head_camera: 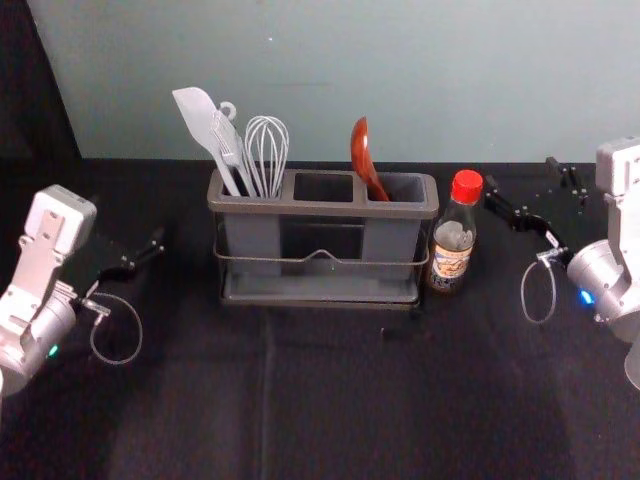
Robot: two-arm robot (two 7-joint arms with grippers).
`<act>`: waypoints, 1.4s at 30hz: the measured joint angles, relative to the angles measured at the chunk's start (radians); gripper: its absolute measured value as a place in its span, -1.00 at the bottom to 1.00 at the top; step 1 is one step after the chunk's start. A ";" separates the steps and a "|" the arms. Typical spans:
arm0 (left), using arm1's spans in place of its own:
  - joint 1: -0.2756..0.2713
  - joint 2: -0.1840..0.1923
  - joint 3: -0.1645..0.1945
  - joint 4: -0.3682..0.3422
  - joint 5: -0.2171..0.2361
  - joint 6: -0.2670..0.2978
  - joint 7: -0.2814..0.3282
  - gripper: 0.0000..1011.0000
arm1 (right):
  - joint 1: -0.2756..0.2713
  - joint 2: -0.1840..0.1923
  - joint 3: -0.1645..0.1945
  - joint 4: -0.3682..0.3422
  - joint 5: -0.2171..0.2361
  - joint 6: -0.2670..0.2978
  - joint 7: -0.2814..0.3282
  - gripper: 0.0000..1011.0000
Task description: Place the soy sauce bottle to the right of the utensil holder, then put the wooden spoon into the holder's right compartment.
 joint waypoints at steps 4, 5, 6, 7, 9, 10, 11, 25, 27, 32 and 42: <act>0.000 0.000 0.000 0.000 0.000 0.000 0.000 0.98 | 0.000 0.000 0.000 0.000 0.000 0.000 0.000 0.98; 0.000 0.000 0.000 0.000 0.000 0.000 0.000 0.98 | 0.000 0.000 0.000 0.000 0.000 0.000 0.000 0.98; 0.000 0.000 0.000 0.000 0.000 0.000 0.000 0.98 | 0.000 0.000 0.000 0.000 0.000 0.000 0.000 0.98; 0.000 0.000 0.000 0.000 0.000 0.000 0.000 0.98 | 0.001 0.000 0.000 0.000 0.000 0.000 0.000 0.98; 0.000 0.000 0.000 0.000 0.000 0.000 0.000 0.98 | 0.001 0.000 0.000 0.000 0.000 0.000 0.000 0.98; 0.000 0.000 0.000 0.000 0.000 0.000 0.000 0.98 | 0.001 0.000 0.000 0.000 0.000 0.000 0.000 0.98; 0.000 0.000 0.000 0.000 0.000 0.000 0.000 0.98 | 0.001 0.000 0.000 0.000 0.000 0.000 0.000 0.98; 0.000 0.000 0.000 0.000 0.000 0.000 0.000 0.98 | 0.001 0.001 0.001 -0.001 0.000 0.001 0.000 0.98; 0.000 0.000 0.000 0.000 0.000 0.000 0.000 0.98 | 0.001 0.001 0.001 -0.001 0.000 0.002 -0.001 0.98; 0.000 0.000 0.000 0.000 0.000 0.000 0.000 0.98 | 0.001 0.001 0.001 -0.001 0.001 0.002 -0.001 0.98; 0.000 0.000 0.000 0.000 0.000 0.000 0.000 0.98 | 0.001 0.001 0.001 -0.001 0.002 0.002 -0.001 0.98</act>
